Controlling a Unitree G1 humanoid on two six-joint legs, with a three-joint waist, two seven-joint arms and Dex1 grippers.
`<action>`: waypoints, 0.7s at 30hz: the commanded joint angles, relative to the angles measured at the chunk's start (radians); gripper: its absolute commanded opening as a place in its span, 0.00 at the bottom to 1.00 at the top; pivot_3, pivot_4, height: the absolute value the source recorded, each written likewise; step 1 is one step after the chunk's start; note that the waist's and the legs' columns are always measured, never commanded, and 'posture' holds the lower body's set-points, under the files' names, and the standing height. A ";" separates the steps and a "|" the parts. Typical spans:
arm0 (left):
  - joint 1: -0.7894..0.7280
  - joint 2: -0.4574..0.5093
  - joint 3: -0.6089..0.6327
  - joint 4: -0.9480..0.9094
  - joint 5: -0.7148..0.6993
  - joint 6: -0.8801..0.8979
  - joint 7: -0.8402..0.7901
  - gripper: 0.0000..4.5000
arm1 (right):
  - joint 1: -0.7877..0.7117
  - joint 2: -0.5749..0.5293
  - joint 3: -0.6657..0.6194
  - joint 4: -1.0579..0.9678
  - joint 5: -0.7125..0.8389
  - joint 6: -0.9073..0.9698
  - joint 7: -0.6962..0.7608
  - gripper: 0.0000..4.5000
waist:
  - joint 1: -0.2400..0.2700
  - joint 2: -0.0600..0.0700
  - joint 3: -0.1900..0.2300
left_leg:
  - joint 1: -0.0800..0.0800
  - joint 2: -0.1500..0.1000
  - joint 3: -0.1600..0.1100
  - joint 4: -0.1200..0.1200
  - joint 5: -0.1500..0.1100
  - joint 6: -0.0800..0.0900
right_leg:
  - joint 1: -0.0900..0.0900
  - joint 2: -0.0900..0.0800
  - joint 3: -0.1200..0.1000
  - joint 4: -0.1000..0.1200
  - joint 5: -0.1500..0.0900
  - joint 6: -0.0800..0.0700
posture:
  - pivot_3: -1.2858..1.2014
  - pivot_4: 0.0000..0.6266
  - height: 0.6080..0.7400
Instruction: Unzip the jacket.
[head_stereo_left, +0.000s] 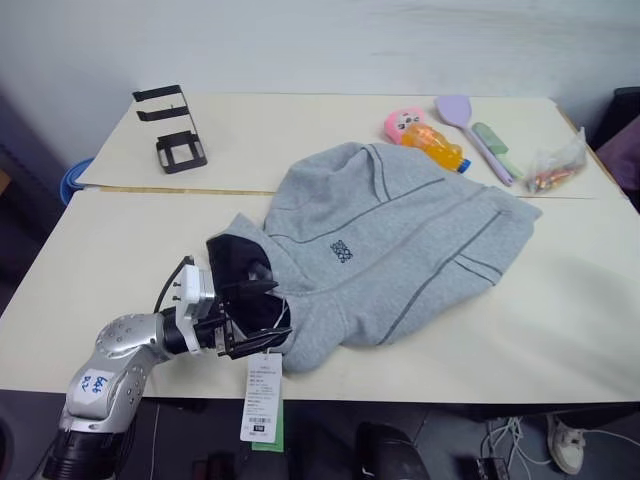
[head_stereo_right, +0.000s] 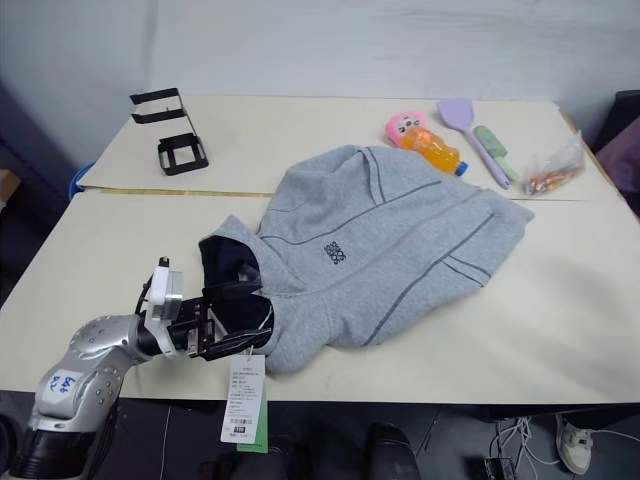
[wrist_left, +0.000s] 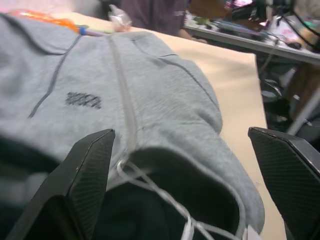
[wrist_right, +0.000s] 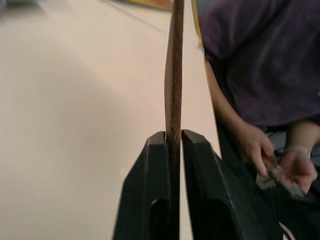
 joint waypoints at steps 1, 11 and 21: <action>-0.033 0.027 0.012 0.022 0.013 -0.021 -0.034 1.00 | -0.051 -0.032 0.014 0.088 0.028 -0.127 0.044 0.41 | -0.009 0.005 0.002 | 0.002 0.000 0.001 -0.002 0.000 -0.001 | 0.001 0.000 0.002 0.000 0.000 0.000 | 0.52 0.24 1.00; 0.005 0.115 0.105 0.023 0.000 0.021 -0.032 1.00 | 0.089 0.027 0.023 -0.562 0.369 0.093 0.313 0.99 | 0.000 0.009 0.004 | 0.008 0.002 0.005 -0.012 0.001 -0.003 | 0.001 0.000 0.006 -0.004 0.000 0.000 | 0.52 0.24 1.00; 0.040 0.162 0.120 0.045 0.038 -0.016 -0.064 1.00 | 0.012 0.121 0.425 -1.022 0.382 0.195 0.334 0.99 | 0.027 0.006 0.005 | 0.006 0.002 0.002 -0.012 -0.001 -0.006 | -0.002 -0.001 0.004 -0.004 0.000 -0.001 | 0.52 0.24 1.00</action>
